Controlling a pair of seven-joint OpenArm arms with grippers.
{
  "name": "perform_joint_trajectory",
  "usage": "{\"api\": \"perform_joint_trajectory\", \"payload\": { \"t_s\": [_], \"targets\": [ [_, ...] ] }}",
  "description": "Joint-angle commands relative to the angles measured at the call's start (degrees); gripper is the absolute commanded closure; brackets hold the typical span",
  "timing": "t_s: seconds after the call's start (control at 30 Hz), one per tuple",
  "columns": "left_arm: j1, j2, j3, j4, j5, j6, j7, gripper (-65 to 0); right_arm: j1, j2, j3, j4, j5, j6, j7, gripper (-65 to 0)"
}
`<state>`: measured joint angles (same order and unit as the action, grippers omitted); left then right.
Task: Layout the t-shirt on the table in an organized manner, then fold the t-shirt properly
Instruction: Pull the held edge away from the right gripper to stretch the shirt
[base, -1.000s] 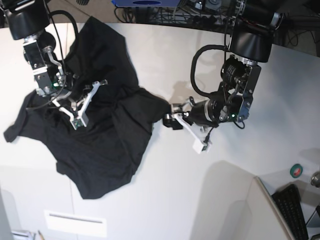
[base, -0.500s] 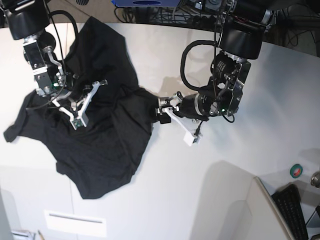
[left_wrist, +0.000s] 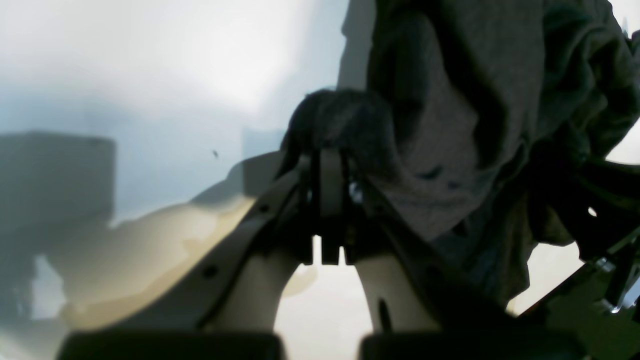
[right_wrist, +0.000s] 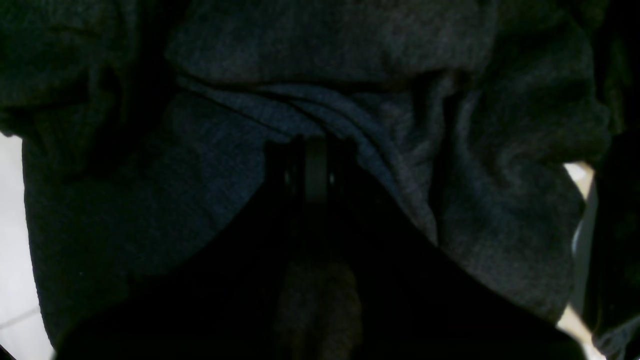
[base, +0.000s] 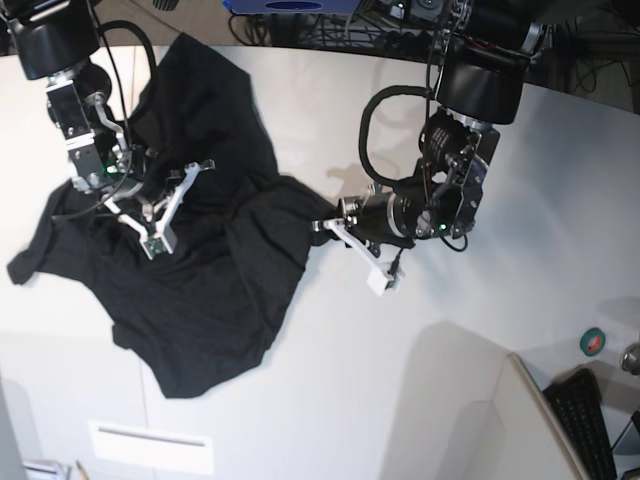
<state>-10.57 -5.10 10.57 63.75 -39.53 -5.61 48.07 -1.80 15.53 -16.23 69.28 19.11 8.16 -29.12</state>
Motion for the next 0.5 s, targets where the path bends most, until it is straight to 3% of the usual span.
{"api": "perform_joint_trajectory", "payload": {
  "t_s": [0.0, 0.13, 0.47],
  "targets": [
    [-1.78, -1.09, -0.15, 1.09, -0.78, -0.24, -0.65, 0.0, -1.67, 0.43, -0.34, -1.98, -3.07, -2.05, -8.02, 0.0],
    [-2.49, -4.96, -0.5, 1.18, -0.78, -0.15, -0.65, 0.0, -1.58, 0.43, -0.34, -1.98, -3.07, -2.05, -8.02, 0.0],
    [4.02, -12.43, -11.49, 12.78, -0.52, 0.02, -0.47, 0.0, 0.88, 0.43, -0.34, -1.8, -3.07, -2.05, -8.37, 0.0]
  ]
}}
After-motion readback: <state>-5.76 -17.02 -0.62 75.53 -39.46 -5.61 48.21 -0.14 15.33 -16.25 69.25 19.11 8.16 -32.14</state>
